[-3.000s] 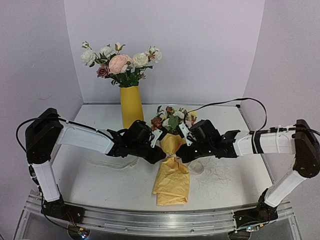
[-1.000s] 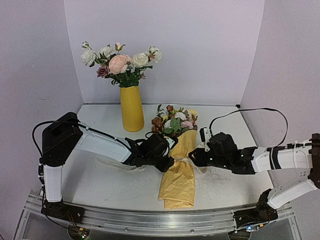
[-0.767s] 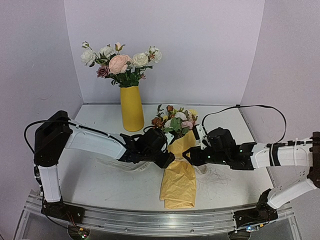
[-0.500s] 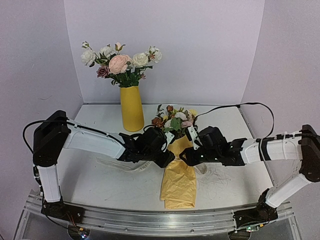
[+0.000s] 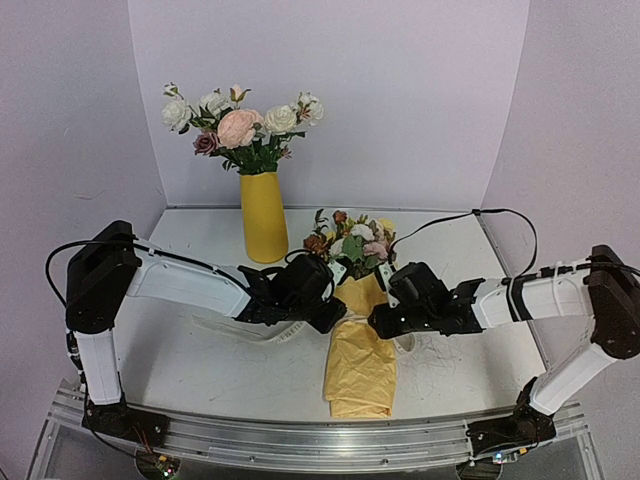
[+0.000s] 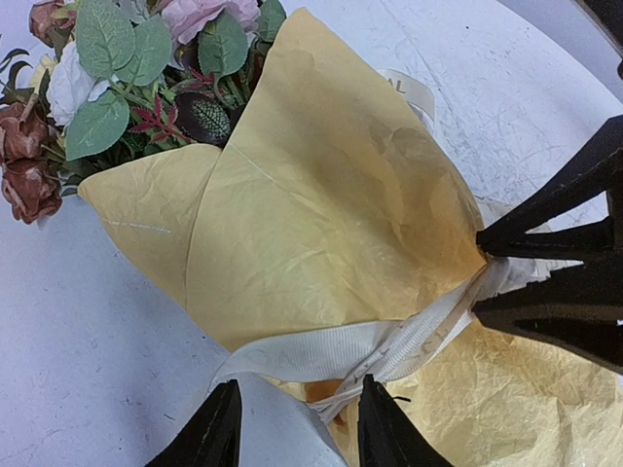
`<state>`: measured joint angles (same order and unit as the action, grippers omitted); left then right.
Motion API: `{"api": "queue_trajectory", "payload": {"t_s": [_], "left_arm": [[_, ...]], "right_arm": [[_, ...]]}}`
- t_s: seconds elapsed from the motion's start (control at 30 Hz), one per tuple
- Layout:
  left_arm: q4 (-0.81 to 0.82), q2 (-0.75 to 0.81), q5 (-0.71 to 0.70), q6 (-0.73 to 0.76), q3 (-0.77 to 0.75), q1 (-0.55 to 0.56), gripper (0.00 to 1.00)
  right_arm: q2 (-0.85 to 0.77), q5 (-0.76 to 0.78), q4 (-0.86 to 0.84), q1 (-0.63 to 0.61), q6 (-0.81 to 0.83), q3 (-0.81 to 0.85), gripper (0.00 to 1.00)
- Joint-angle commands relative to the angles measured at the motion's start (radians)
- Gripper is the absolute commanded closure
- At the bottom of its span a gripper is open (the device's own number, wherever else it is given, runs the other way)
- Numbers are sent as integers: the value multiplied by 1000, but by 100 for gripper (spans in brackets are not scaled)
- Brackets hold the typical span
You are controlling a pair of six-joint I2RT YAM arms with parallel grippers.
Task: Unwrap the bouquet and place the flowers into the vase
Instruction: Untie the ribbon from the wrapping paper.
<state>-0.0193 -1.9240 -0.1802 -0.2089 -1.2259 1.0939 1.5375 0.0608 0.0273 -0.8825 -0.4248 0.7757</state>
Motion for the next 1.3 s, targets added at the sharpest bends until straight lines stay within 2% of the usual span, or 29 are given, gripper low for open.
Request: {"api": "queue_trajectory", "payload": {"t_s": [0.0,0.1,0.23,0.33,0.37,0.4,0.43,0.5,0.63,0.73,0.83,1.0,1.07,1.13,1.27], "left_arm": [[-6,39,-26,4,-16,-4,58],[-7,39,-7,34,-18,-2,58],[-7,34,40,81,-28,-2,58],[-8,25,64,108,-45,-2,58],[-9,22,80,116,-50,-2,58],[-8,18,122,134,-56,-2,59],[-9,17,154,148,-59,-3,59],[-7,13,203,173,-63,-3,60],[4,25,307,238,-54,-29,61],[15,44,366,219,-38,-71,60],[49,69,366,184,-14,-103,60],[99,135,389,143,64,-147,60],[116,169,381,133,97,-155,60],[142,221,380,120,149,-167,59],[158,275,352,105,200,-181,59]], "right_arm": [[-68,140,40,-4,-57,-25,71],[-140,175,39,-4,-72,-59,80],[-213,158,34,-4,-33,-83,100],[-228,141,36,-4,-16,-86,100],[-230,121,33,-4,1,-84,99],[-230,63,20,-4,30,-80,88],[-228,21,6,-3,64,-78,82],[-221,-26,-4,-3,115,-63,75],[-220,-138,-18,-4,279,-46,70],[-243,-127,-75,-4,346,-56,67],[-271,-98,-154,-4,387,-94,66],[-318,-178,-248,-3,537,-118,56],[-306,-197,-231,-3,575,-95,53],[-276,-273,-168,-3,680,-62,50],[-136,-312,-40,-3,802,24,53]]}}
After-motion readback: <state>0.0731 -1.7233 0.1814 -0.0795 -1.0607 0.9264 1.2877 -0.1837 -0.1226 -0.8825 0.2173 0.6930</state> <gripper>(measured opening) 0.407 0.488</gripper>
